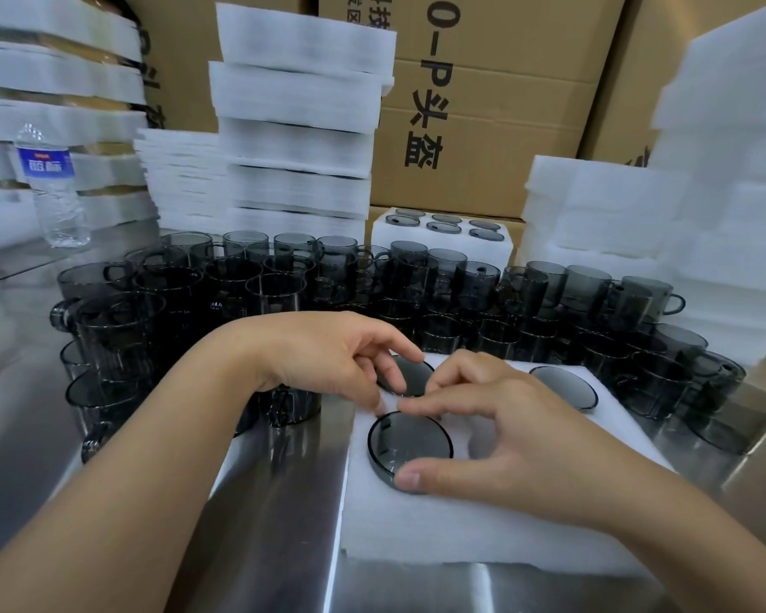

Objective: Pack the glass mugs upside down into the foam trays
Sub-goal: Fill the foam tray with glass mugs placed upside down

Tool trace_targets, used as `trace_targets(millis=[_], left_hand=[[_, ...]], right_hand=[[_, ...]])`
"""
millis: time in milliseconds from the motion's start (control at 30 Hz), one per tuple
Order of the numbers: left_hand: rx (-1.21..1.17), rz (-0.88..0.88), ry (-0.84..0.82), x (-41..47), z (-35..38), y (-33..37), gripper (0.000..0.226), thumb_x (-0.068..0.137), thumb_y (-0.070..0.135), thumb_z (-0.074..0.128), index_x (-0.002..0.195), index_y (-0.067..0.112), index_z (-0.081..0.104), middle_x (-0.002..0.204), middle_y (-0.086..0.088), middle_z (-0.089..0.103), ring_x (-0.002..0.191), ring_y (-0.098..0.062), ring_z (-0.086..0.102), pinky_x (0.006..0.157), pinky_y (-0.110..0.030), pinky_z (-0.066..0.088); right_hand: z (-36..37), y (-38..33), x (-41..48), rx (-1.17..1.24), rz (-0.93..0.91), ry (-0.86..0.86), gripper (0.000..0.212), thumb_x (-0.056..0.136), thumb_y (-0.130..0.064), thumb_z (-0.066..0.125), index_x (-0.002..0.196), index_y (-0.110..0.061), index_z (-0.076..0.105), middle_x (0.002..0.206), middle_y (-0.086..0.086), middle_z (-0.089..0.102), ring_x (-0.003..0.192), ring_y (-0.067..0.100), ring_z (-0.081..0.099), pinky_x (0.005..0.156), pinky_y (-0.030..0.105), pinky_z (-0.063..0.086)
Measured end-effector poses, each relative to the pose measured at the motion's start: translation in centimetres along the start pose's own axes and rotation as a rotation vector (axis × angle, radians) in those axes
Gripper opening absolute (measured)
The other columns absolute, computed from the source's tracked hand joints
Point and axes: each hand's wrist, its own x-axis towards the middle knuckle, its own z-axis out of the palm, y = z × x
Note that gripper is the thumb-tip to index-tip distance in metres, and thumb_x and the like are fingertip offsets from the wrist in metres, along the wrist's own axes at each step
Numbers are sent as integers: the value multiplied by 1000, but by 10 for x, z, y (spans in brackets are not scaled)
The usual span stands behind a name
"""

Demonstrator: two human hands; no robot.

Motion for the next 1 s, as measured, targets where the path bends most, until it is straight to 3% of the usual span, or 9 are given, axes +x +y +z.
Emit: trace_targets(millis=[367, 500, 600, 667, 800, 900, 1000], left_hand=[[-16, 3, 38, 1, 5, 3, 51, 82, -3, 62, 118, 32, 60, 95, 10, 72, 65, 4, 58, 62, -12, 43], [-16, 17, 118, 5, 11, 6, 44, 85, -1, 54, 116, 29, 62, 93, 8, 73, 82, 1, 64, 78, -18, 46], [-30, 11, 116, 6, 14, 7, 35, 89, 6, 58, 115, 28, 63, 94, 9, 74, 92, -1, 66, 95, -25, 47], [-25, 13, 121, 6, 14, 8, 26, 91, 15, 60, 113, 29, 64, 94, 9, 74, 94, -1, 67, 97, -26, 46], [-14, 61, 214, 12, 20, 10, 16, 92, 26, 58, 103, 27, 71, 90, 5, 75, 87, -3, 69, 87, -21, 50], [45, 85, 277, 16, 27, 8, 13, 91, 25, 60, 94, 31, 71, 66, 12, 70, 59, 4, 61, 62, -13, 46], [125, 72, 327, 19, 32, 6, 9, 88, 30, 62, 89, 35, 70, 62, 9, 69, 52, -1, 54, 57, -19, 42]], right_hand=[[0, 0, 2, -18, -2, -20, 66, 55, -77, 57, 113, -47, 64, 102, -29, 43, 105, -4, 39, 86, 4, 26], [0, 3, 2, -51, -20, -25, 69, 57, -79, 56, 117, -44, 63, 100, -29, 43, 104, -5, 37, 91, 13, 30], [1, 3, 1, -84, -37, -14, 66, 63, -76, 58, 120, -42, 62, 101, -29, 42, 103, -5, 35, 89, 11, 28], [1, 2, 0, -106, -47, -7, 68, 66, -77, 55, 123, -41, 60, 102, -29, 40, 103, -6, 34, 91, 14, 29], [1, -1, -2, -146, -65, 1, 68, 71, -75, 53, 128, -38, 57, 103, -27, 38, 102, -6, 32, 93, 15, 29], [0, -3, -3, -142, -69, 16, 66, 72, -73, 55, 126, -36, 59, 104, -23, 42, 104, -3, 35, 96, 17, 31], [0, -4, -4, -155, -74, 20, 65, 71, -74, 52, 124, -36, 60, 105, -22, 44, 104, 0, 36, 95, 19, 33]])
